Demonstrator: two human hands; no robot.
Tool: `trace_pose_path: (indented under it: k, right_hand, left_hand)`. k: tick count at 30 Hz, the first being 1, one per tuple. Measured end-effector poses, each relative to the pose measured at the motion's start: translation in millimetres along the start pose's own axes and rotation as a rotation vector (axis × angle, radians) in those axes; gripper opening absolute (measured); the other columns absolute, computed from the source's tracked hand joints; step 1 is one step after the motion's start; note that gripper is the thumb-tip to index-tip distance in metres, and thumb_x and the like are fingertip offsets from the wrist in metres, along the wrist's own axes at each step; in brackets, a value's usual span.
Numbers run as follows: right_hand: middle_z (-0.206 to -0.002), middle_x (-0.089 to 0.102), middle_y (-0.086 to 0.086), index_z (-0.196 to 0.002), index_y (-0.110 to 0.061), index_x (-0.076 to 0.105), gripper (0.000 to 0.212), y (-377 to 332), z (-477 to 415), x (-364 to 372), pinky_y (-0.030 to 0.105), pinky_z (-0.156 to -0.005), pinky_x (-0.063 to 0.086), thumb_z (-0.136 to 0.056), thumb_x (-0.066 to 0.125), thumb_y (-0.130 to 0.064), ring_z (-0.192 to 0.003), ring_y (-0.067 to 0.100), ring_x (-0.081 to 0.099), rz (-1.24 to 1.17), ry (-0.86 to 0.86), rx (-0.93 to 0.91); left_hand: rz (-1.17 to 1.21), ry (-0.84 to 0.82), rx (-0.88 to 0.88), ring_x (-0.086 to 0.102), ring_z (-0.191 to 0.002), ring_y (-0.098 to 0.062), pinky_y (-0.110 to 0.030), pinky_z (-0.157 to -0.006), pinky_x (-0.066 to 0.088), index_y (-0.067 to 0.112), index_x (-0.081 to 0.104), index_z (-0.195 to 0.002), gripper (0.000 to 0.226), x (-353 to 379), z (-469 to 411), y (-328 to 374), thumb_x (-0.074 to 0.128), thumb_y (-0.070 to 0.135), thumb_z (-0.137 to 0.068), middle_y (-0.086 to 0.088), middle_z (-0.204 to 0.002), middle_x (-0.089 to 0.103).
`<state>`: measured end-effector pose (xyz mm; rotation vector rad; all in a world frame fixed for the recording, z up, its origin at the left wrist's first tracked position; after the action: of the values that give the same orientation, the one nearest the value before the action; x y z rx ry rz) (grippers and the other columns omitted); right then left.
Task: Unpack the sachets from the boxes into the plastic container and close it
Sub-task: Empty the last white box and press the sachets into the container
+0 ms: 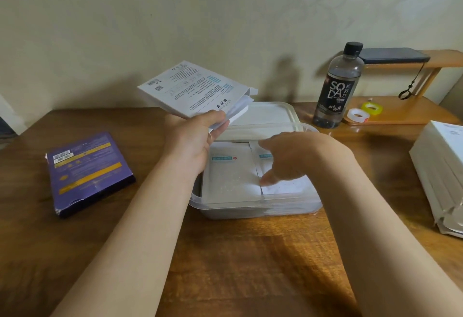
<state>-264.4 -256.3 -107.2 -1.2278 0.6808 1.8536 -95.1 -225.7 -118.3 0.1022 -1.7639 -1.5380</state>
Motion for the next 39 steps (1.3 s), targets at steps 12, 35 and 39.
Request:
trace_pose_path:
  k: [12, 35, 39]
  right_hand:
    - [-0.091, 0.053, -0.003, -0.127, -0.012, 0.058, 0.052, -0.9, -3.0, 6.6, 0.029, -0.082, 0.038, -0.093, 0.061, -0.051, -0.093, 0.018, 0.051, 0.030, -0.030, -0.006]
    - [-0.071, 0.065, 0.004, -0.094, -0.003, 0.070, 0.021, 15.8, -17.6, -27.1, 0.029, -0.052, 0.052, -0.094, 0.068, -0.024, -0.062, 0.018, 0.065, -1.569, 0.393, -0.040]
    - [-0.060, 0.059, 0.004, -0.083, -0.004, 0.070, 0.014, 19.1, -18.4, -27.7, 0.030, -0.050, 0.048, -0.089, 0.069, -0.017, -0.055, 0.020, 0.062, -1.623, 0.392, -0.028]
  left_hand:
    - [-0.008, -0.010, 0.011, 0.072, -0.103, -0.025, -0.027, -0.067, 0.060, 0.006, 0.060, -0.126, 0.054, 0.8, -0.7, 0.0, 0.070, -0.019, -0.079, -0.009, -0.119, 0.070]
    - [-0.015, -0.155, -0.067, 0.076, -0.092, -0.028, -0.031, -0.069, 0.062, 0.006, 0.066, -0.112, 0.041, 22.9, 9.8, -0.6, 0.065, -0.020, -0.082, -0.014, -0.107, 0.077]
    - [-0.018, -0.101, -0.054, 0.077, -0.087, -0.028, -0.032, -0.065, 0.062, 0.004, 0.068, -0.111, 0.040, 18.6, 6.9, 2.8, 0.068, -0.020, -0.079, -0.013, -0.101, 0.078]
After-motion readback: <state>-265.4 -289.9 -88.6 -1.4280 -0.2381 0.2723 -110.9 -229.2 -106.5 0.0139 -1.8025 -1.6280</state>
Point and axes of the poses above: each hand's wrist, its own z-axis away from the middle knuckle, its own x-axis out of the palm, y = z × x, the point moved 7 cm from there along -z, towards the middle knuckle
